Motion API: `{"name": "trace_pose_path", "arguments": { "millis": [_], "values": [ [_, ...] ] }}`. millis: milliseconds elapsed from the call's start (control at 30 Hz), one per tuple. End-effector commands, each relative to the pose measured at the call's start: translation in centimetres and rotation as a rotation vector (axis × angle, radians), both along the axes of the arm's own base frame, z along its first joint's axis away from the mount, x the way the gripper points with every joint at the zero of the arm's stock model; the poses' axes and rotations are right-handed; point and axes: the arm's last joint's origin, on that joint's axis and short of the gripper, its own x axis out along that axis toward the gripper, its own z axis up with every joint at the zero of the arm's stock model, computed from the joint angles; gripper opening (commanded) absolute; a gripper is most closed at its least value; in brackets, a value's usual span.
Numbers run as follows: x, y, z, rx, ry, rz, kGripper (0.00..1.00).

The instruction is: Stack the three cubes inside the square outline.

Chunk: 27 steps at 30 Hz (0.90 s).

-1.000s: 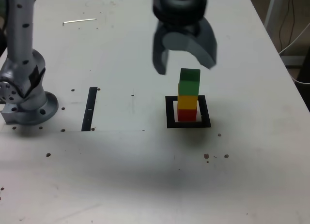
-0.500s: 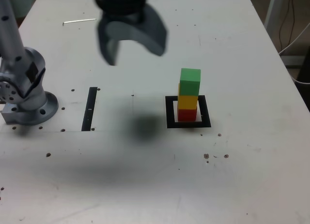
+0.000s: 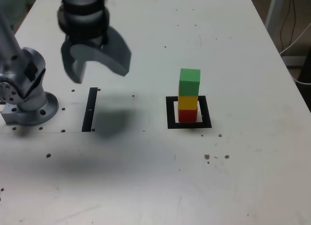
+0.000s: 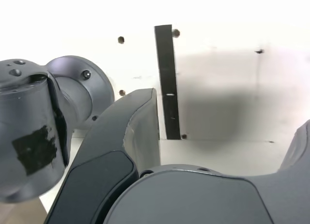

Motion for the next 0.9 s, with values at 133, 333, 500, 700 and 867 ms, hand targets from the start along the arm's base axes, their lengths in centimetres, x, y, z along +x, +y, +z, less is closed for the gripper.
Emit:
{"name": "trace_pose_path", "arguments": {
  "millis": [133,333,500,700,867],
  "values": [
    [-1.7,0.2,-2.0,-0.005,0.014,0.025,0.99],
    [-2.0,0.3,-2.6,-0.012,0.011,0.029,0.99],
    [-2.6,0.3,-3.0,-0.027,0.011,0.034,0.99],
    [-3.7,0.3,-4.4,-0.050,0.031,0.046,0.99],
    [-4.2,0.3,-5.0,-0.064,0.033,0.052,0.99]
  ]
}}
